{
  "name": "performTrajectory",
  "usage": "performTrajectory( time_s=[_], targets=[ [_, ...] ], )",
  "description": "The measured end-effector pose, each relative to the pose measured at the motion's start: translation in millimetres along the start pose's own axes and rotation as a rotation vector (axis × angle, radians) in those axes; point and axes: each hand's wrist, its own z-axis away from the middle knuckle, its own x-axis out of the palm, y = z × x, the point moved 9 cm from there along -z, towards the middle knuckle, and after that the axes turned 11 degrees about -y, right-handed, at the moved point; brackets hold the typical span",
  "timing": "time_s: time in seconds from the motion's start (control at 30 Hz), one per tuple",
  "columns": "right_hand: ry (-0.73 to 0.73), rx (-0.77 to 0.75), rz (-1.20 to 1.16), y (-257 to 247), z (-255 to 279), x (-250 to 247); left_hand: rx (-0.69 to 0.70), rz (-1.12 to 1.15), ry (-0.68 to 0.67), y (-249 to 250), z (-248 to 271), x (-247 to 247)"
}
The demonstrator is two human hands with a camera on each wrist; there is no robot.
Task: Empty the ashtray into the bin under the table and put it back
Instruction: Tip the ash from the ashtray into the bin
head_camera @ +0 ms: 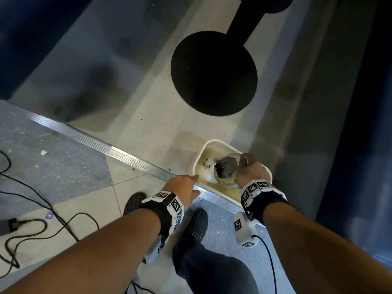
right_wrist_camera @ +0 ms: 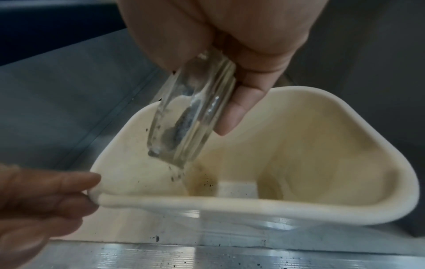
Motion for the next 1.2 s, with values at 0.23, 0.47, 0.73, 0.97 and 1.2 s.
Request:
performTrajectory(
  time_s=[0.23,0.47,0.73,0.97,1.2],
  targets=[
    [0.054,-0.004,0.012,11,0,-5,-0.009,0.071,0.037,-7,-2,-3],
    [0.065,0.044,-0.029,27,-2,-13,-0.032,0.0,0.001,-1,0,-2],
    [0.031,0.129,0.01,47,-6,-26,-0.041,-0.055,-0.022,0,-1,-3],
    [0.052,0.172,0.064,66,-8,-32,-0.072,-0.029,-0.03,-2,-4,-2],
    [0.037,0.211,0.11,76,-11,-32,-0.067,-0.026,0.002,-4,-4,-5]
  ],
)
